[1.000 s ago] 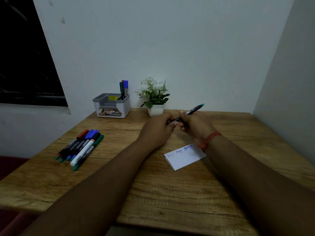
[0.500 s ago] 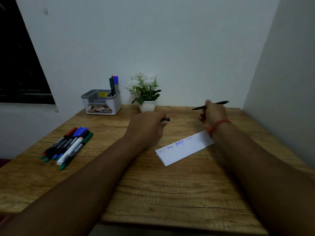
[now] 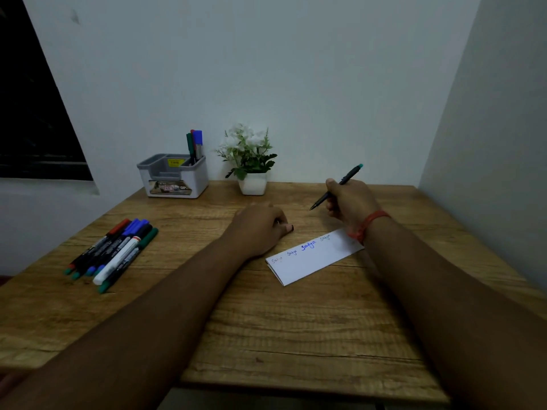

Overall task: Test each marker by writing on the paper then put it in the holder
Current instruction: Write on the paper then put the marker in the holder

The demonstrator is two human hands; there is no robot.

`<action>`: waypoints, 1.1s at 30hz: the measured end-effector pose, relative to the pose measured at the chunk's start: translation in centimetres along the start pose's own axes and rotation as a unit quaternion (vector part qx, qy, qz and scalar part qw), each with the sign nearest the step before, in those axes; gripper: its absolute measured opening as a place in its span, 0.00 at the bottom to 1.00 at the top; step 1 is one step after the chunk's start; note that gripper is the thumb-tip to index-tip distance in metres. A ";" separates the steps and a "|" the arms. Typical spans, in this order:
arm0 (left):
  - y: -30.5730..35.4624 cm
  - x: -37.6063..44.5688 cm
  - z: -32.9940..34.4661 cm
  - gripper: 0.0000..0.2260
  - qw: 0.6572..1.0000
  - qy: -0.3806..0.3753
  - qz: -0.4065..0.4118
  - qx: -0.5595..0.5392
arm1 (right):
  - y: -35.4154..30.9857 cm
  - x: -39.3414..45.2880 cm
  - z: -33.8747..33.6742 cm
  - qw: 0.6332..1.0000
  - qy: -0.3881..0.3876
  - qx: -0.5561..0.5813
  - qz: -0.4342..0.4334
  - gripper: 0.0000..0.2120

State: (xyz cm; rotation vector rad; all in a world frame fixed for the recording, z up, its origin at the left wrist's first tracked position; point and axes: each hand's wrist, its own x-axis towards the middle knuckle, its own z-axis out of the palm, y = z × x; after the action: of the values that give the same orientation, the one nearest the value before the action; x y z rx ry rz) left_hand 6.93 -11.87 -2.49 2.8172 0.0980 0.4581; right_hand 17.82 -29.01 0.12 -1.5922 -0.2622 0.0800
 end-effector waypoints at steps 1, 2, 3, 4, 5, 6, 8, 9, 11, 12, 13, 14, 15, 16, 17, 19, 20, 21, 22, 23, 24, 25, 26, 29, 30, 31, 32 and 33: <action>-0.1 0.0 0.0 0.14 1.000 -0.008 -0.009 -0.006 | -0.1 -0.1 0.0 1.000 -0.003 -0.001 -0.001 0.10; -0.2 0.0 -0.2 0.17 1.000 -0.015 -0.021 -0.007 | -0.1 -0.1 0.1 1.000 -0.005 -0.004 -0.004 0.09; -0.3 0.0 -0.4 0.20 0.999 -0.021 -0.036 -0.003 | -0.2 -0.2 0.1 1.000 -0.008 -0.010 -0.009 0.09; -0.5 -0.1 -0.7 0.24 0.998 -0.027 -0.052 0.003 | -0.2 -0.3 0.1 1.000 -0.010 -0.016 -0.014 0.09; -0.6 -0.3 -1.2 0.28 0.997 -0.037 -0.068 0.012 | -0.4 -0.4 0.2 1.000 -0.013 -0.013 -0.018 0.09; -0.9 -0.5 -1.6 0.32 0.995 -0.052 -0.080 0.022 | -0.6 -0.6 0.2 1.000 -0.015 0.000 -0.021 0.08; -1.6 -1.0 -2.4 0.40 0.991 -0.090 -0.091 0.043 | -1.5 -1.0 0.2 0.998 -0.026 0.039 -0.031 0.06; -1.8 -1.2 -2.6 0.42 0.989 -0.108 -0.090 0.050 | -2.0 -1.3 0.0 0.997 -0.034 0.054 -0.041 0.05; -2.0 -1.5 -2.8 0.46 0.986 -0.131 -0.082 0.055 | -3.0 -1.9 -0.5 0.994 -0.058 0.065 -0.064 0.03; -2.0 -1.4 -2.7 0.47 0.986 -0.138 -0.075 0.058 | -3.3 -2.3 -0.9 0.993 -0.070 0.048 -0.077 0.06; -1.8 -1.4 -2.6 0.48 0.986 -0.143 -0.065 0.064 | -3.3 -2.7 -1.3 0.992 -0.083 0.018 -0.089 0.09; -1.7 -1.3 -2.4 0.49 0.985 -0.147 -0.055 0.071 | -3.2 -3.3 -1.9 0.991 -0.095 -0.021 -0.096 0.09; -1.5 -1.2 -2.2 0.50 0.984 -0.150 -0.047 0.080 | -3.0 -3.9 -2.4 0.987 -0.109 -0.057 -0.100 0.09; -1.4 -1.1 -2.0 0.50 0.984 -0.153 -0.041 0.087 | -2.8 -4.4 -3.1 0.984 -0.121 -0.085 -0.097 0.07; -1.4 -1.0 -1.8 0.50 0.983 -0.155 -0.039 0.092 | -2.4 -4.8 -3.7 0.982 -0.130 -0.100 -0.092 0.05; -1.5 -0.9 -1.6 0.51 0.982 -0.159 -0.039 0.099 | -1.7 -5.4 -5.0 0.980 -0.133 -0.121 -0.087 0.04; -1.5 -0.8 -1.6 0.51 0.980 -0.162 -0.040 0.105 | -1.3 -5.6 -5.4 0.979 -0.130 -0.130 -0.090 0.05; -1.4 -0.8 -1.6 0.51 0.979 -0.166 -0.040 0.111 | -1.0 -5.9 -5.8 0.978 -0.124 -0.140 -0.092 0.05; -1.3 -0.8 -1.6 0.52 0.978 -0.169 -0.040 0.116 | -0.6 -6.0 -6.1 0.978 -0.119 -0.146 -0.092 0.05; -1.2 -0.8 -1.6 0.52 0.977 -0.171 -0.041 0.121 | -0.2 -6.1 -6.2 0.978 -0.115 -0.150 -0.089 0.05; -1.1 -0.8 -1.5 0.52 0.976 -0.174 -0.041 0.125 | 0.1 -6.2 -6.2 0.978 -0.114 -0.154 -0.085 0.05; -1.1 -0.9 -1.6 0.52 0.975 -0.176 -0.042 0.128 | 0.3 -6.2 -6.1 0.977 -0.114 -0.162 -0.082 0.05; -1.0 -0.9 -1.6 0.52 0.974 -0.179 -0.043 0.129 | 0.3 -6.2 -6.0 0.975 -0.115 -0.169 -0.081 0.04; -0.9 -0.9 -1.7 0.52 0.974 -0.183 -0.043 0.126 | 0.4 -6.1 -5.8 0.971 -0.113 -0.190 -0.089 0.04; -0.9 -0.9 -1.7 0.52 0.974 -0.184 -0.044 0.127 | 0.4 -6.1 -5.8 0.970 -0.112 -0.198 -0.090 0.04; -0.9 -0.9 -1.8 0.53 0.973 -0.187 -0.044 0.128 | 0.5 -6.1 -5.9 0.968 -0.110 -0.209 -0.090 0.03; -0.9 -0.9 -1.8 0.53 0.973 -0.188 -0.045 0.127 | 0.5 -6.0 -5.9 0.966 -0.108 -0.217 -0.091 0.03; -0.9 -0.8 -1.7 0.53 0.973 -0.189 -0.045 0.125 | 0.6 -6.0 -6.0 0.964 -0.105 -0.224 -0.094 0.02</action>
State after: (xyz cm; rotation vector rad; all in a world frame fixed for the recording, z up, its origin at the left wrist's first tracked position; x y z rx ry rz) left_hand 5.57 -10.65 -1.43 3.0716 0.2165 -0.1263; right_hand 13.39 -36.16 -0.89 -2.0021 -0.6308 0.0450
